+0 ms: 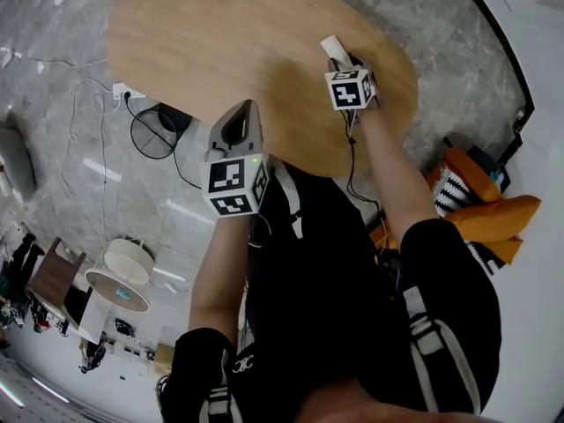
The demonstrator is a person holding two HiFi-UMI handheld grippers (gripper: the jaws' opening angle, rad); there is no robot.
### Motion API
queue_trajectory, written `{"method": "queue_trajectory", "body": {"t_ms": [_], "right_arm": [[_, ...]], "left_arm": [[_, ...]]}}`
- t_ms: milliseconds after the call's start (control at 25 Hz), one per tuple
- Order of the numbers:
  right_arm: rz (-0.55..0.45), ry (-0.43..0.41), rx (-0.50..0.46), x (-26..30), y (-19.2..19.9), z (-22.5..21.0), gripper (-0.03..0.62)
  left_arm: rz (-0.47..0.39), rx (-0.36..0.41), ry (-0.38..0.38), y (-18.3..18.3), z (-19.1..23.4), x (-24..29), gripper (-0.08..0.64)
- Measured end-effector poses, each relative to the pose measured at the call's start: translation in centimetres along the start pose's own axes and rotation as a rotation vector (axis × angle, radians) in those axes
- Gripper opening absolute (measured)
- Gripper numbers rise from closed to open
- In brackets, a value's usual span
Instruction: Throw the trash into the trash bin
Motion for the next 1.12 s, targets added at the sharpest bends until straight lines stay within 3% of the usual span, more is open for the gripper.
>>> {"method": "queue_trajectory", "body": {"t_ms": [200,440,800,1120], "right_arm": [[-0.006,-0.003,0.0,0.5,0.2,0.1,0.173],[-0.039,0.015,-0.12,-1.4,-0.4,1.4,0.162],[-0.277,-0.009,-0.153,-11.6,-4.4,4.3,0.156],[-0.418,-0.086,-0.123,-21.1,-7.7,8.6,0.155]], "left_arm": [[0.016,-0.005,-0.014,1.0,0.4,-0.4,0.012],[0.002,-0.025,-0.02,1.3,0.5,-1.3,0.012],[-0.067,-0.049,-0.034,-1.0,-0.1,-4.3,0.012],[-0.149,-0.113,-0.117,-2.6,1.4,-10.3,0.012]]}}
Point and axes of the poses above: the fingertips, and each gripper's own axes: x forward along the fingers, z to its left, y out of its underside, the point moved 6 cm from there along -x, backward along the fingers, and after that the axes turned 2 degrees about -z, right-handed, at the moved point
